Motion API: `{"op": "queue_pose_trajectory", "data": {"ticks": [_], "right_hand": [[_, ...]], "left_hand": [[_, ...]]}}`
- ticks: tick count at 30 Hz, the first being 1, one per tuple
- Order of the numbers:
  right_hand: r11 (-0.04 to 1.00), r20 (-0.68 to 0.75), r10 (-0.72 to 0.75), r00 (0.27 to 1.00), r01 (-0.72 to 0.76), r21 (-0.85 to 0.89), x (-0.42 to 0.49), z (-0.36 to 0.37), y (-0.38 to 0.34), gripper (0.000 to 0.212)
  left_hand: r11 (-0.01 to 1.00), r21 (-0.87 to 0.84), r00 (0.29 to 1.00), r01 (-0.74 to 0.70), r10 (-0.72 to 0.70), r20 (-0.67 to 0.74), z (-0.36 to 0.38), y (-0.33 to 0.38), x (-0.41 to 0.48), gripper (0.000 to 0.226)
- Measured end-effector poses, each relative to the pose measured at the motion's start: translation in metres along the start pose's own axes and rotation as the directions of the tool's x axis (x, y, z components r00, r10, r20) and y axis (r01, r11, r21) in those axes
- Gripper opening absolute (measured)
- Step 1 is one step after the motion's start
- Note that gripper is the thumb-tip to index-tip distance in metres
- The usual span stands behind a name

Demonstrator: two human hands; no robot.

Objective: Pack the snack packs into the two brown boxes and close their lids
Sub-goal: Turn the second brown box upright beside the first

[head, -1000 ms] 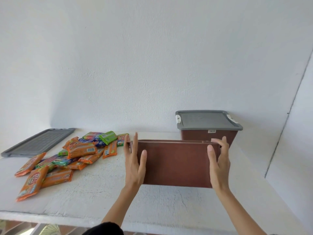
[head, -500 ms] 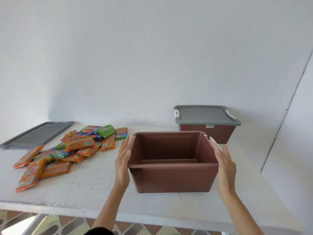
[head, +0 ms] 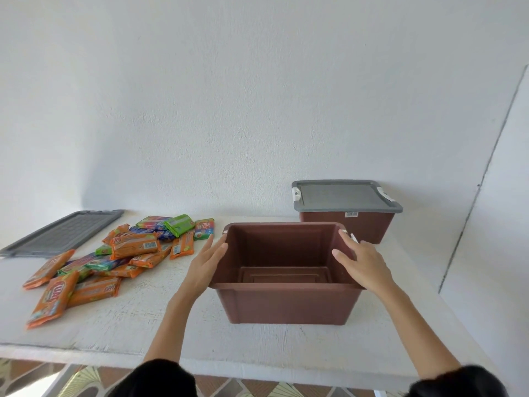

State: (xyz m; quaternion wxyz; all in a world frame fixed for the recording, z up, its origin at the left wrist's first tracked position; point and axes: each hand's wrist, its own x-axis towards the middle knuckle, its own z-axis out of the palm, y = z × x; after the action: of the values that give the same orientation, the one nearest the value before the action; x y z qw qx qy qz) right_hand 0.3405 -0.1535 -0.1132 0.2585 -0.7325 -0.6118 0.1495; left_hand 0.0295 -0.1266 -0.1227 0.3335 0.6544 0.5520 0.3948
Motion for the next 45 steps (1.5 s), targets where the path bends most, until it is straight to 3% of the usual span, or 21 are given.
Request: {"op": "queue_pose_trajectory", "data": {"ticks": [3, 7, 11, 16, 22, 25, 27, 31, 35, 40, 45], "right_hand": [[0.994, 0.017, -0.002, 1.000, 0.004, -0.109, 0.016, -0.001, -0.012, 0.051], [0.995, 0.011, 0.072, 0.997, -0.071, -0.063, 0.024, 0.001, -0.010, 0.061], [0.960, 0.062, 0.169, 0.984, -0.179, 0.216, 0.028, -0.001, -0.002, 0.066], [0.861, 0.205, 0.223, 0.953, -0.291, 0.418, 0.031, 0.002, 0.006, 0.071], [0.990, 0.140, 0.062, 0.988, -0.079, 0.116, 0.028, 0.002, 0.007, 0.074], [0.995, 0.085, -0.078, 0.993, 0.084, -0.061, 0.029, 0.003, 0.006, 0.067], [0.986, 0.078, -0.102, 0.992, 0.112, -0.127, 0.030, 0.002, 0.006, 0.061], [0.988, 0.124, -0.078, 0.989, 0.094, -0.124, 0.031, -0.003, -0.001, 0.064], [0.989, 0.114, -0.144, 0.983, 0.138, 0.052, 0.037, -0.019, -0.035, 0.068], [0.950, 0.199, -0.296, 0.934, 0.266, 0.166, 0.059, -0.016, -0.106, 0.068], [0.906, 0.189, -0.412, 0.891, 0.380, 0.185, 0.081, 0.021, -0.193, 0.067]], "left_hand": [[0.880, 0.470, 0.998, 0.065, -0.049, -0.045, 0.007, 0.006, 0.019, 0.055], [0.776, 0.625, 0.997, 0.080, -0.072, -0.039, 0.021, 0.014, 0.026, 0.072], [0.790, 0.606, 0.993, 0.094, -0.116, -0.003, 0.020, 0.012, 0.027, 0.079], [0.814, 0.572, 0.990, 0.100, -0.137, 0.021, 0.018, 0.013, 0.028, 0.080], [0.770, 0.629, 0.988, 0.108, -0.152, 0.016, 0.019, 0.010, 0.031, 0.080], [0.763, 0.639, 0.991, 0.098, -0.131, 0.005, 0.020, 0.013, 0.029, 0.075], [0.773, 0.627, 0.991, 0.099, -0.132, 0.006, 0.019, 0.015, 0.028, 0.073], [0.832, 0.545, 0.992, 0.098, -0.126, 0.014, 0.015, 0.016, 0.030, 0.071], [0.897, 0.437, 0.998, 0.067, -0.053, -0.043, -0.001, 0.020, 0.036, 0.066], [0.907, 0.414, 0.988, 0.080, -0.018, -0.151, -0.049, 0.032, 0.043, 0.063], [0.886, 0.444, 0.964, 0.135, -0.015, -0.264, -0.126, 0.018, 0.046, 0.056]]}}
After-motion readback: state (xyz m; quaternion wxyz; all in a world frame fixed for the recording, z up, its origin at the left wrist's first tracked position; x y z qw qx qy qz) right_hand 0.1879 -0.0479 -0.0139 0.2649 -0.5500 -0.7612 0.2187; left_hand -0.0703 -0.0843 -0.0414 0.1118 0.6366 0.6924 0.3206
